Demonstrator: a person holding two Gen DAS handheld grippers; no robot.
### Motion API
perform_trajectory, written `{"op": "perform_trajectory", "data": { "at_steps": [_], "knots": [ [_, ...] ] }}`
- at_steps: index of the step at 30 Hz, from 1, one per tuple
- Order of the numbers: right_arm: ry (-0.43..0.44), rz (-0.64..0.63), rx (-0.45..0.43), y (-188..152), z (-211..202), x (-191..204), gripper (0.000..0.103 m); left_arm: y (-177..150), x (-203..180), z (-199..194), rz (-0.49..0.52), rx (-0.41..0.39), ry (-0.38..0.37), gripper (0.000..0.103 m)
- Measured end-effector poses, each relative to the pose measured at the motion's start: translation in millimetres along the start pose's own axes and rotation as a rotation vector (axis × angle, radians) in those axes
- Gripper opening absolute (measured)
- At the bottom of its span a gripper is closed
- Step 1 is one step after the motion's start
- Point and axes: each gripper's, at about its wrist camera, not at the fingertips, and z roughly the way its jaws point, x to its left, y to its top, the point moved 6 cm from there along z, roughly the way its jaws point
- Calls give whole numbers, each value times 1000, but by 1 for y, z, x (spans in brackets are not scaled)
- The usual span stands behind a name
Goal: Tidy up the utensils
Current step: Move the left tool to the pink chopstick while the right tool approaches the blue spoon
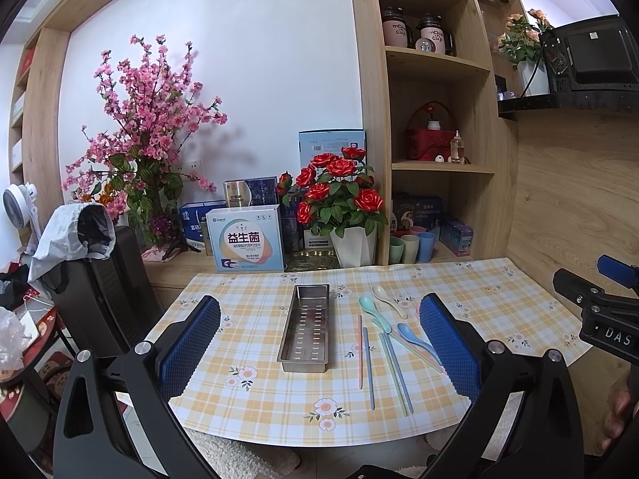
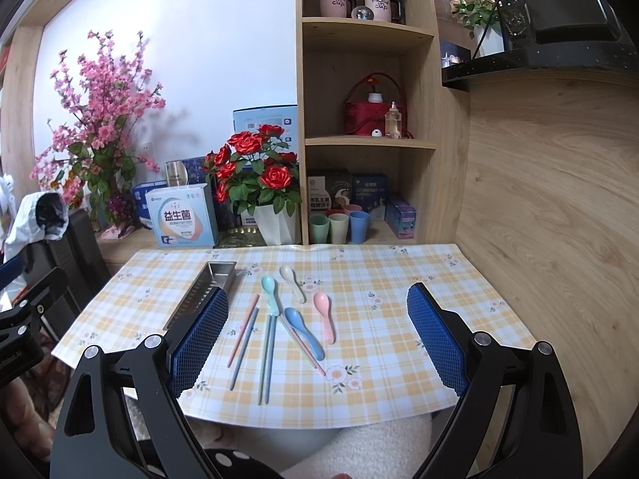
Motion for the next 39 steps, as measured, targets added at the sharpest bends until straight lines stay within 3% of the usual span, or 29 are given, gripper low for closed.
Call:
{"op": "perform_trajectory", "data": {
  "at_steps": [10,18,22,25,28,33,39],
  "knots": [
    [1,6,6,0,1,-1,88,1,4,2,-3,12,-7,98],
    [20,38,58,1,19,-12,88,8,14,22,-50,75,-18,98],
    [32,43,98,-1,46,-19,88,16,19,46,-65,108,-26,98],
    [31,31,107,-3,67,-24,88,21,16,66,-15,110,8,98],
    [31,38,127,-5,98,-31,88,19,13,87,2,125,-6,98],
    [78,52,177,-16,146,-32,88,5,10,122,-8,148,-62,98],
    [129,35,222,-37,189,-19,88,-28,4,173,-4,249,-77,98]
  ]
}}
